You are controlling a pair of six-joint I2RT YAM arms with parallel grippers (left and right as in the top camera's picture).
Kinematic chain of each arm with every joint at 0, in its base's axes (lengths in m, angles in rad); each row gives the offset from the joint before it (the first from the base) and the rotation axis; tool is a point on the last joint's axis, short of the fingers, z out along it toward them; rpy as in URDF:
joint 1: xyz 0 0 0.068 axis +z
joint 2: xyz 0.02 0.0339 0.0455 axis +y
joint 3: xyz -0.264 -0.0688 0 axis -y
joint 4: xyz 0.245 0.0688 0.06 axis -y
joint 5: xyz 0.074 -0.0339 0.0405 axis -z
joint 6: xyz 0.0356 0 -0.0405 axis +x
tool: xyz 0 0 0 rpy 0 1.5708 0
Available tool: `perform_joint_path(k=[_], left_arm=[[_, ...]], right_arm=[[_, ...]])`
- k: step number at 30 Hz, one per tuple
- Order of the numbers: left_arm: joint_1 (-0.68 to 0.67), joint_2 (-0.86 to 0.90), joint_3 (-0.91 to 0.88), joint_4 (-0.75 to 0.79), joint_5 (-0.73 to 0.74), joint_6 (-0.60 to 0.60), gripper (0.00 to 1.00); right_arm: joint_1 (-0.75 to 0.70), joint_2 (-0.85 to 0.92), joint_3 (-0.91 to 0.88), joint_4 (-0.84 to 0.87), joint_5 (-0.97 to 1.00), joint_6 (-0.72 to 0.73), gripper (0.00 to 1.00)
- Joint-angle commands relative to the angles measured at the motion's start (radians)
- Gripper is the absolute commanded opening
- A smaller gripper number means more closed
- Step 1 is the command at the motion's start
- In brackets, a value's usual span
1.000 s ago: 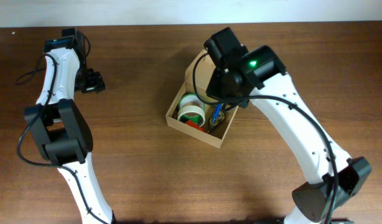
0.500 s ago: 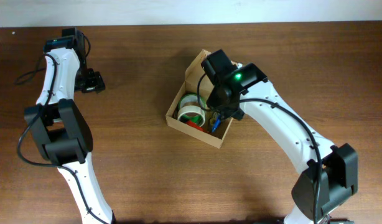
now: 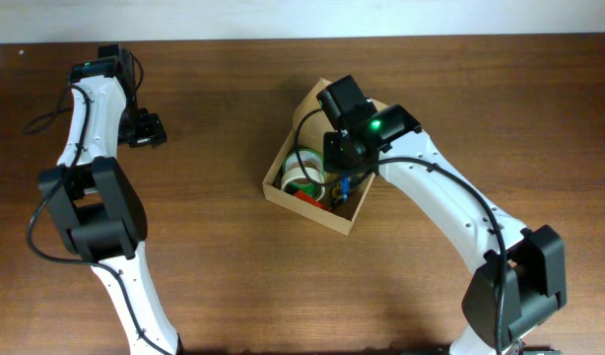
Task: Pack container
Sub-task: 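Lower the blue pen into the box and push it down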
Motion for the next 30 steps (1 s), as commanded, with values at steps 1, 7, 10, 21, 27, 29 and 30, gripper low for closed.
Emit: perform_joint_path(k=[1,7,10,21,27,29,30], left_arm=[[0.002,-0.012,-0.003,0.000,0.004,0.009,1.00],[0.002,-0.012,-0.003,0.000,0.003,0.009,1.00],[0.002,-0.012,-0.003,0.000,0.003,0.009,1.00],[0.002,-0.012,-0.003,0.000,0.003,0.009,1.00],[0.002,-0.012,-0.003,0.000,0.003,0.009,1.00],[0.002,-0.012,-0.003,0.000,0.003,0.009,1.00],[0.002,-0.012,-0.003,0.000,0.003,0.009,1.00]], right_arm=[[-0.029,0.014,-0.019,-0.026,-0.006,-0.339,0.04],[-0.053,0.014,-0.046,-0.063,-0.029,-0.568,0.04],[-0.050,0.015,-0.046,-0.075,-0.061,-0.649,0.04],[-0.029,0.015,-0.046,-0.138,-0.178,-0.777,0.04],[0.037,0.014,-0.043,-0.148,-0.174,-0.786,0.04],[0.061,0.014,-0.040,-0.148,-0.171,-0.795,0.04],[0.073,0.014,-0.040,-0.147,-0.170,-0.799,0.04]])
